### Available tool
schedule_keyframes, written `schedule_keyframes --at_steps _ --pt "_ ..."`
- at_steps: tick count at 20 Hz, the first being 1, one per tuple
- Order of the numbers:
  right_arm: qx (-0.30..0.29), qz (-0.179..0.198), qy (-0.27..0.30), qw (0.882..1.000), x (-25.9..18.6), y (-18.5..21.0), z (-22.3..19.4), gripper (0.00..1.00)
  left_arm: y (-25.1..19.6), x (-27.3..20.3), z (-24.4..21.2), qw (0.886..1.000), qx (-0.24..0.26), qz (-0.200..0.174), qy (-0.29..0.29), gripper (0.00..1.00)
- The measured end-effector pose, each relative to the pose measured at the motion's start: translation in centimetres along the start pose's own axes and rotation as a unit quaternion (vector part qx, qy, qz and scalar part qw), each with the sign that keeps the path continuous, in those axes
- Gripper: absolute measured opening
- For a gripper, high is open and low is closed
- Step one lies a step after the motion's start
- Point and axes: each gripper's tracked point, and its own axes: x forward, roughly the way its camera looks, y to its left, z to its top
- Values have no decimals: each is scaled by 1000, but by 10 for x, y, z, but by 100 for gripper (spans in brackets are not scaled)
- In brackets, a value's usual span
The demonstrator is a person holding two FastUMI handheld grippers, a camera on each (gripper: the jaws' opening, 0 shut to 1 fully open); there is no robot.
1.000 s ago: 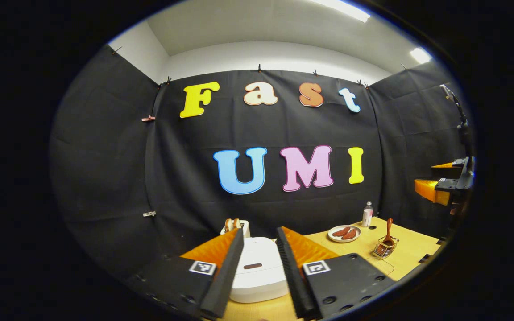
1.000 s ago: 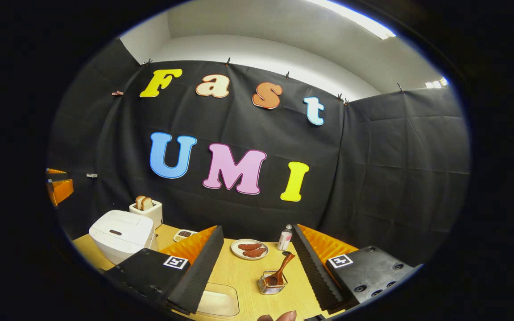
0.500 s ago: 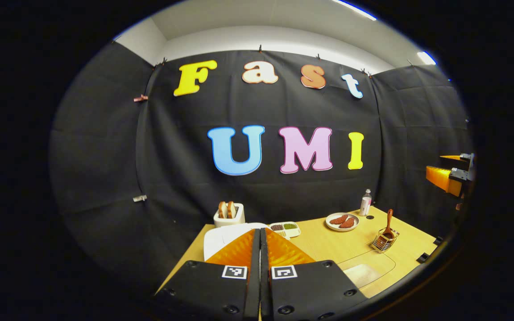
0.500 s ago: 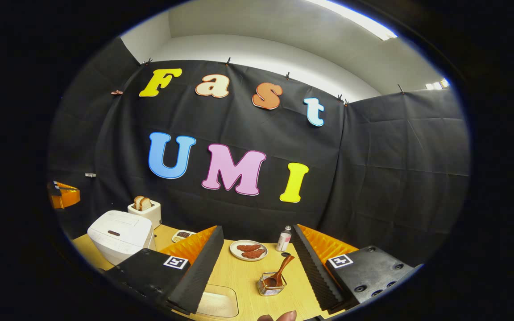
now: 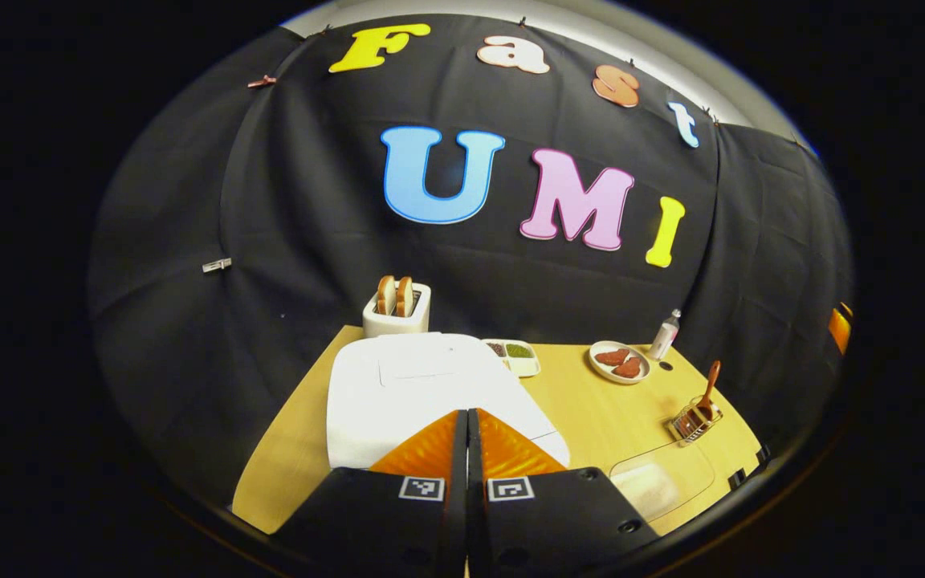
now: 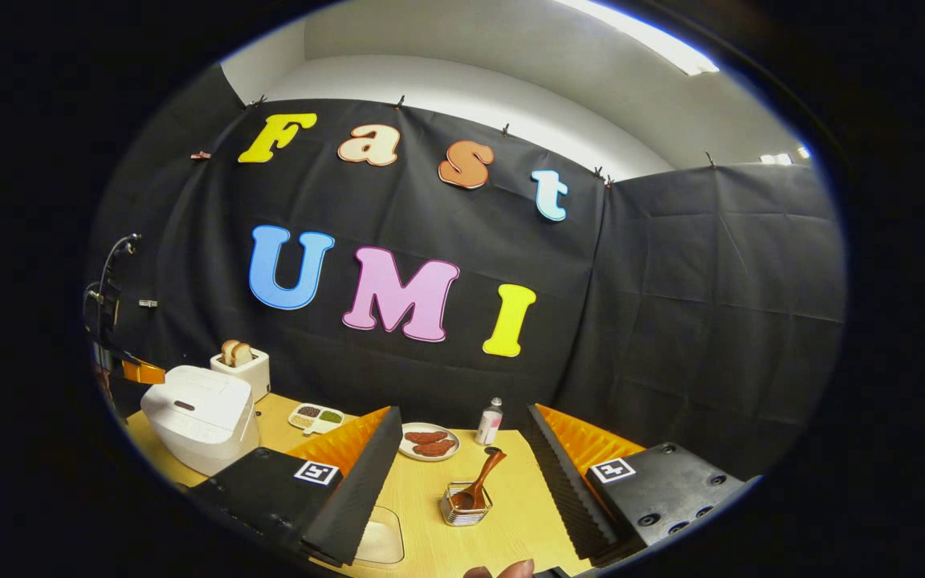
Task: Close the left gripper, press the button to open the rice cooker; take a wooden spoon from the chopstick holder with the right hand, scoop a spoonful of rice and pour it into the rice cooker, then put the wooden spoon back into the chopstick holder.
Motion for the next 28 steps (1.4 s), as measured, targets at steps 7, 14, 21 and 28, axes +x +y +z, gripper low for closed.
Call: schedule_keyframes --at_steps 7,14,21,28 --pt "-6 -12 10 1000 3 -14 -6 97 9 42 -32 998 -12 -3 64 5" --pt "-11 -19 18 1000 7 -21 -12 98 10 53 -48 996 -11 -3 90 6" --pt "-12 -20 17 1000 7 -21 -16 97 12 51 -53 993 -5 8 115 7" --pt "-6 -25 16 1000 5 -28 -16 97 11 39 -1 999 27 19 16 6"
